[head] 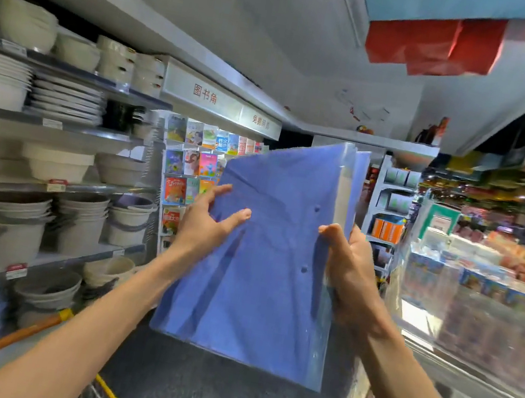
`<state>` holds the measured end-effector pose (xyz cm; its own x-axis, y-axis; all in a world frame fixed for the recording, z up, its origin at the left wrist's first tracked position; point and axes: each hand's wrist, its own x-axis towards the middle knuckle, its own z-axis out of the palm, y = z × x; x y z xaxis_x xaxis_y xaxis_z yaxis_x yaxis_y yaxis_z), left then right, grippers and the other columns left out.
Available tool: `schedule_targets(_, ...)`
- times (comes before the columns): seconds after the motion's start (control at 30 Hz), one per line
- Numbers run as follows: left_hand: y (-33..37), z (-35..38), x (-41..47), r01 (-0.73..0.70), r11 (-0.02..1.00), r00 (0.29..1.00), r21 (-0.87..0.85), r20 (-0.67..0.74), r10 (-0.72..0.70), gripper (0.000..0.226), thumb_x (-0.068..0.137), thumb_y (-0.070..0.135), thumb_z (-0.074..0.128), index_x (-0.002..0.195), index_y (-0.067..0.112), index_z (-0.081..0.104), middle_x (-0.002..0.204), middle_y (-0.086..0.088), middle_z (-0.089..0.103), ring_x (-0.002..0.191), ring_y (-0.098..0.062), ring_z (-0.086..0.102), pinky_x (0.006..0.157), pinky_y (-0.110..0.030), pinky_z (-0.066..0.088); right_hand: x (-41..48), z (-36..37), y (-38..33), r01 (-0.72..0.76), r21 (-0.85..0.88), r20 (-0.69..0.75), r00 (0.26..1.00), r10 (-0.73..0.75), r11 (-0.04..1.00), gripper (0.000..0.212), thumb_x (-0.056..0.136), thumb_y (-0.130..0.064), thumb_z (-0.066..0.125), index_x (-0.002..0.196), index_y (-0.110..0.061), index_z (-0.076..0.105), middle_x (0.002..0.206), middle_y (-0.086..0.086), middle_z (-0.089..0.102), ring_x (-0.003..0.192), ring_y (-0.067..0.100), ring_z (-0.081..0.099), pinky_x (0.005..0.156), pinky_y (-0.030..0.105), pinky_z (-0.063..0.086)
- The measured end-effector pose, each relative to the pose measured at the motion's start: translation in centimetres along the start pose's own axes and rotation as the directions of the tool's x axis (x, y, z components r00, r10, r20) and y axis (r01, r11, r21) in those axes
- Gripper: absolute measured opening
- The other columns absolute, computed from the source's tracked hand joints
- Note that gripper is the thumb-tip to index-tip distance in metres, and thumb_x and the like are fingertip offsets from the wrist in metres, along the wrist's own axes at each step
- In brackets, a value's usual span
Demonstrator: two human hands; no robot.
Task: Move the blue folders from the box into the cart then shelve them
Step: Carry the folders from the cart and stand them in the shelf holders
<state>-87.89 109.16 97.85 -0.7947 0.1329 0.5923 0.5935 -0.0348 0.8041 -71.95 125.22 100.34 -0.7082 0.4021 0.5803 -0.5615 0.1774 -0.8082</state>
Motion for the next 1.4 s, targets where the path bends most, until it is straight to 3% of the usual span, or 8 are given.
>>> schedule_targets(0.1, 0.6, 1.7, 2.0, 0.093, 0.990, 0.995, -0.108, 0.041, -0.089, 0.080, 0.067, 0.067, 0.081, 0.126, 0.017, 0.060, 0.121, 0.008, 0.067, 0.106, -0.004, 0.065, 0.095, -0.025, 0.051, 0.8, -2.5, -2.6, 0.002, -0.026, -0.045, 0.999, -0.003, 1.000, 0.039, 0.085, -0.025, 0.060, 0.117, -0.003, 0.062, 0.087, 0.001, 0.075, 0.075, 0.017, 0.073, 0.056, 0.028, 0.056)
schedule_targets(0.33, 3.7, 6.6, 4.2, 0.186, 0.939, 0.929, -0.291, 0.363, -0.071, 0.052, 0.069, 0.060, 0.078, 0.100, 0.018, 0.079, 0.096, -0.001, 0.079, 0.092, -0.024, 0.075, 0.088, -0.047, 0.059, 0.4, -7.9, -8.3, -0.091, -0.048, -0.130, 0.988, 0.084, 0.995, 0.029, 0.100, -0.016, 0.047, 0.120, -0.003, 0.064, 0.097, 0.011, 0.075, 0.077, 0.025, 0.074, 0.057, 0.033, 0.058)
schedule_targets(0.5, 7.0, 11.5, 2.5, 0.215, 0.873, 0.915, -0.437, 0.403, -0.024, 0.036, 0.082, 0.042, 0.078, 0.099, 0.010, 0.078, 0.093, -0.009, 0.078, 0.080, -0.020, 0.071, 0.065, -0.030, 0.057, -1.1, -11.6, -11.4, -0.165, -0.056, -0.248, 0.958, 0.147, 0.985, 0.036, 0.094, -0.025, 0.049, 0.126, -0.013, 0.061, 0.105, 0.009, 0.075, 0.083, 0.023, 0.074, 0.060, 0.031, 0.058)
schedule_targets(0.83, 14.5, 20.1, -4.2, 0.339, 0.770, 0.827, -0.541, 0.561, 0.030, 0.034, 0.081, 0.039, 0.081, 0.097, 0.010, 0.077, 0.083, -0.004, 0.078, 0.067, -0.018, 0.074, 0.051, -0.028, 0.058, -7.3, -18.8, -18.2, -0.038, -0.347, -0.461, 0.877, -0.135, 0.937, 0.030, 0.092, -0.026, 0.068, 0.119, -0.013, 0.066, 0.106, 0.012, 0.074, 0.087, 0.027, 0.074, 0.065, 0.034, 0.058)
schedule_targets(0.97, 18.3, 23.1, -7.4, 0.342, 0.800, 0.739, -0.493, 0.667, 0.095, 0.037, 0.083, 0.044, 0.077, 0.095, 0.009, 0.077, 0.090, -0.015, 0.077, 0.079, -0.036, 0.075, 0.065, -0.049, 0.061, -10.8, -23.0, -21.0, -0.072, -0.334, -0.527, 0.841, -0.124, 0.940, 0.034, 0.091, -0.033, 0.067, 0.119, -0.014, 0.064, 0.104, 0.011, 0.075, 0.086, 0.026, 0.074, 0.065, 0.035, 0.059)
schedule_targets(1.13, 21.7, 28.1, -10.8, 0.226, 0.844, 0.718, -0.487, 0.669, 0.193, 0.049, 0.075, 0.060, 0.079, 0.089, 0.013, 0.079, 0.087, -0.018, 0.075, 0.082, -0.034, 0.074, 0.078, -0.049, 0.060, -14.2, -28.7, -24.5, -0.077, -0.370, -0.554, 0.818, -0.154, 0.926, 0.044, 0.089, -0.035, 0.070, 0.124, -0.010, 0.061, 0.105, 0.015, 0.073, 0.084, 0.029, 0.073, 0.064, 0.036, 0.058)
schedule_targets(1.27, 26.6, 33.0, -14.9, 0.178, 0.824, 0.748, -0.538, 0.618, 0.242, 0.026, 0.083, 0.043, 0.078, 0.092, 0.018, 0.078, 0.079, 0.003, 0.078, 0.073, -0.015, 0.076, 0.055, -0.022, 0.056, -16.8, -34.4, -28.7, -0.043, -0.410, -0.545, 0.813, -0.206, 0.911, 0.043, 0.089, -0.031, 0.070, 0.123, -0.006, 0.064, 0.103, 0.016, 0.074, 0.079, 0.029, 0.073, 0.061, 0.034, 0.057)
schedule_targets(1.4, 30.7, 38.1, -18.1, 0.156, 0.799, 0.767, -0.581, 0.581, 0.272, 0.019, 0.085, 0.036, 0.079, 0.095, 0.020, 0.075, 0.089, 0.006, 0.079, 0.079, -0.014, 0.076, 0.069, -0.034, 0.060, -18.6, -39.7, -32.1, -0.026, -0.428, -0.579, 0.776, -0.252, 0.904, 0.042, 0.088, -0.030, 0.071, 0.117, -0.001, 0.067, 0.090, 0.013, 0.074, 0.066, 0.025, 0.071, 0.055, 0.029, 0.055)
